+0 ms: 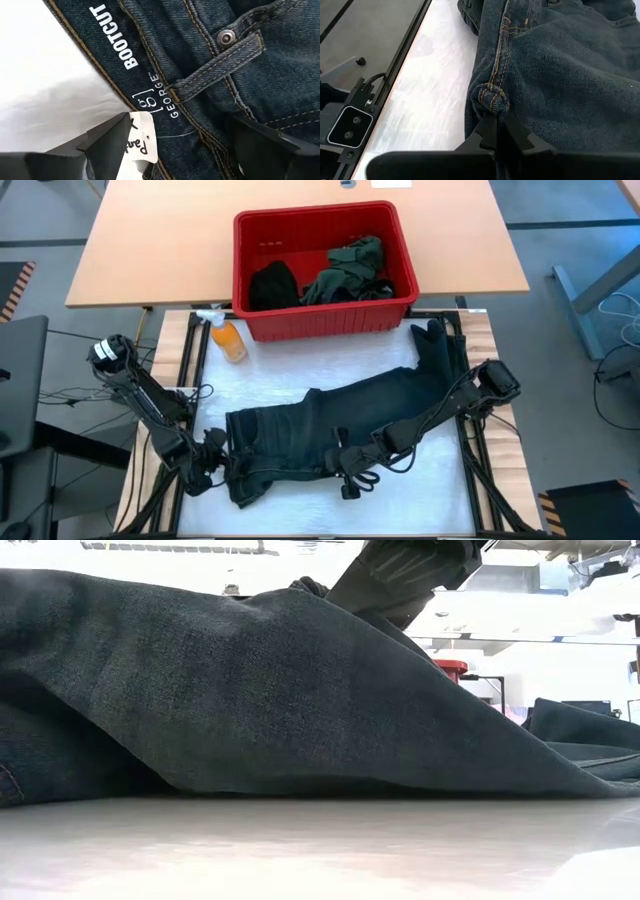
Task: Fold Laundry from Bin
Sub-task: Fold the dark blue pants
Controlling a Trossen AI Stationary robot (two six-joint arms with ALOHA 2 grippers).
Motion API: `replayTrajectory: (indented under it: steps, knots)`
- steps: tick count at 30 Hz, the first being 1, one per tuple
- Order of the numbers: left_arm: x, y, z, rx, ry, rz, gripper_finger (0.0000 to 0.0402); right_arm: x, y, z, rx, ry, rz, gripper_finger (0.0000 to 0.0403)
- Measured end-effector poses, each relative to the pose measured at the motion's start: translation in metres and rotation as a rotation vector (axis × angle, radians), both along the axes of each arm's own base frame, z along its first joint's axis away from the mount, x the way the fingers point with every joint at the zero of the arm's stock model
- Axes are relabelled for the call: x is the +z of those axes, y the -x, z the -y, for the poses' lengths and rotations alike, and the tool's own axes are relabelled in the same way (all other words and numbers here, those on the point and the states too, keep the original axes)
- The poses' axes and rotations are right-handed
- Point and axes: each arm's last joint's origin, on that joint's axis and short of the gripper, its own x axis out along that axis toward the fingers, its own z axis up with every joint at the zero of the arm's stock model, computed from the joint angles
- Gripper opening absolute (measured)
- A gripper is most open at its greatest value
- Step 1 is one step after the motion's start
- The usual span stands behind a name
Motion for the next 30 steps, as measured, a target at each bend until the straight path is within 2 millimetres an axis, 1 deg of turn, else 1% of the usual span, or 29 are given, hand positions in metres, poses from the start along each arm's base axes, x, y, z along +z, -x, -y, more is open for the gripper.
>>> replayTrajectory:
  steps: [4,7,9,11,16,17,19,23,27,30]
  knots:
    - [0.0,0.0,-0.001,-0.017,-0.033,0.018,0.031,0.0,0.0,0.0,-0.001,-0.001,0.0,0.0027]
    - [0.0,-0.001,-0.002,-0.003,-0.071,0.052,0.0275,0.0,0.0,0.0,-0.002,-0.002,0.001,0.0026]
    - [0.0,-0.002,-0.003,0.004,-0.089,0.071,0.0236,0.0,-0.001,0.001,-0.004,-0.002,0.003,0.0026]
    - [0.0,-0.003,-0.004,0.003,-0.102,0.079,0.0189,0.0,-0.002,0.003,-0.009,-0.003,0.003,0.0027]
    - [0.001,-0.007,-0.007,-0.031,-0.14,0.089,0.0043,0.0,-0.002,0.003,-0.009,-0.002,0.003,0.0026]
    - [0.001,-0.008,-0.007,-0.035,-0.147,0.099,0.0024,0.0,-0.002,0.003,-0.009,-0.002,0.003,0.0026]
    - [0.006,-0.009,-0.007,-0.039,-0.164,0.128,0.0015,0.0,-0.002,0.003,-0.009,-0.003,0.003,0.0027]
    - [0.026,-0.009,-0.01,-0.05,-0.179,0.216,0.0009,0.0,-0.001,0.003,-0.007,-0.001,-0.001,0.0026]
    - [0.054,-0.006,-0.017,-0.06,-0.177,0.347,0.0004,0.003,0.001,0.007,-0.011,0.014,-0.012,0.0024]
    - [0.076,-0.001,-0.023,-0.11,-0.158,0.423,0.0003,0.015,0.005,0.016,-0.03,0.058,-0.007,0.0024]
